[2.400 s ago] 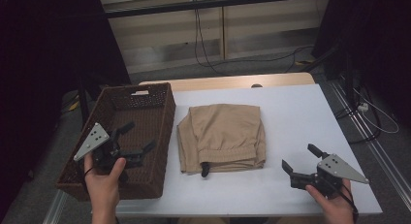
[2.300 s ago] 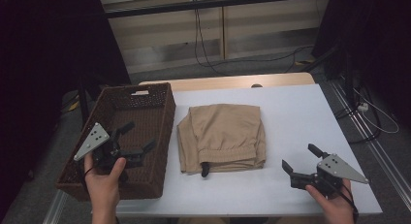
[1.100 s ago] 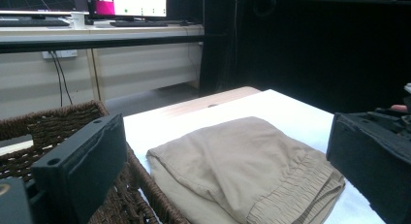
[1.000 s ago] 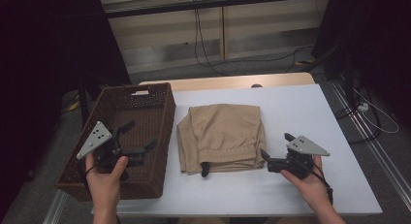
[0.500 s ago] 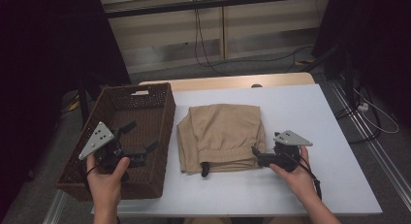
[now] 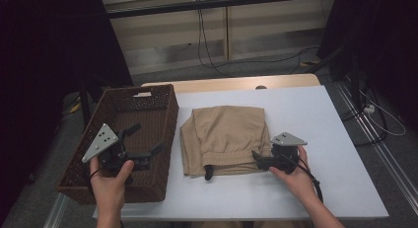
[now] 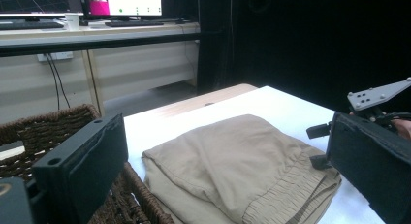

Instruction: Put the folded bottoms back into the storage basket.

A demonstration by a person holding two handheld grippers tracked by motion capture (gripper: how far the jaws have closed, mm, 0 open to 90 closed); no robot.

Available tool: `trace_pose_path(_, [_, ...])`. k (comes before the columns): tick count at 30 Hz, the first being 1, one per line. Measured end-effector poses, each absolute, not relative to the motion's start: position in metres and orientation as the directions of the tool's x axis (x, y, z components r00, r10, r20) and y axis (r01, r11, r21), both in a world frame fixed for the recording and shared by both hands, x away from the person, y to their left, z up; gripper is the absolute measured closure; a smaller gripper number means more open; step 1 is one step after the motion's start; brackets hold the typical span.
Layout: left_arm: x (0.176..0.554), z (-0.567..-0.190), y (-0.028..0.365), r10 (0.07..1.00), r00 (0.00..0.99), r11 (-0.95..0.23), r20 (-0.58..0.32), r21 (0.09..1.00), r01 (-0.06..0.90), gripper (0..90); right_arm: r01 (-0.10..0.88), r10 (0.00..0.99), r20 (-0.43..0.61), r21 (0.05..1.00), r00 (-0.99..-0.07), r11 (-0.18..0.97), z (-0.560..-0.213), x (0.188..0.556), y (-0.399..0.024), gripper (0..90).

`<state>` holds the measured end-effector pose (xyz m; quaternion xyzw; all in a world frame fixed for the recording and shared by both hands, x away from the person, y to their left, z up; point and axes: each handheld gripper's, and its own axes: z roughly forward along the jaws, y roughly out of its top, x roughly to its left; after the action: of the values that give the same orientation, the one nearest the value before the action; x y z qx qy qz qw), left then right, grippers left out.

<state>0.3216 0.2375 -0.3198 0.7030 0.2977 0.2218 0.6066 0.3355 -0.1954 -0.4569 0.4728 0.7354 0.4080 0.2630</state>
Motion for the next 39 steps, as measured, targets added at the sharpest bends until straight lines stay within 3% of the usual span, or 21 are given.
trace_pose_path(16, [0.319,-0.319,0.241,0.695,0.717,-0.088,-0.049,0.984,0.152,1.4,0.575,0.901,0.071,0.790,-0.429,0.212,-0.462,0.341,-0.193,5.0])
trace_pose_path(22, [0.320,-0.319,0.239,0.695,0.717,-0.084,-0.055,0.984,0.157,1.4,0.663,0.895,0.190,0.735,-0.403,0.143,-0.465,0.348,-0.197,4.8])
trace_pose_path(27, [0.320,-0.319,0.238,0.690,0.722,-0.087,-0.053,0.984,0.156,1.4,0.664,0.899,0.182,0.733,-0.399,0.147,-0.465,0.348,-0.195,6.3])
trace_pose_path(31, [0.321,-0.322,0.238,0.691,0.721,-0.090,-0.057,0.982,0.164,1.5,0.676,0.894,0.199,0.723,-0.400,0.142,-0.462,0.347,-0.194,16.4])
trace_pose_path(35, [0.322,-0.321,0.237,0.686,0.726,-0.089,-0.057,0.983,0.162,1.5,0.687,0.867,0.272,0.719,-0.416,0.104,-0.461,0.343,-0.192,46.4])
trace_pose_path(39, [0.322,-0.321,0.235,0.680,0.731,-0.088,-0.058,0.983,0.160,1.5,0.700,0.849,0.336,0.713,-0.408,0.054,-0.462,0.341,-0.191,60.4])
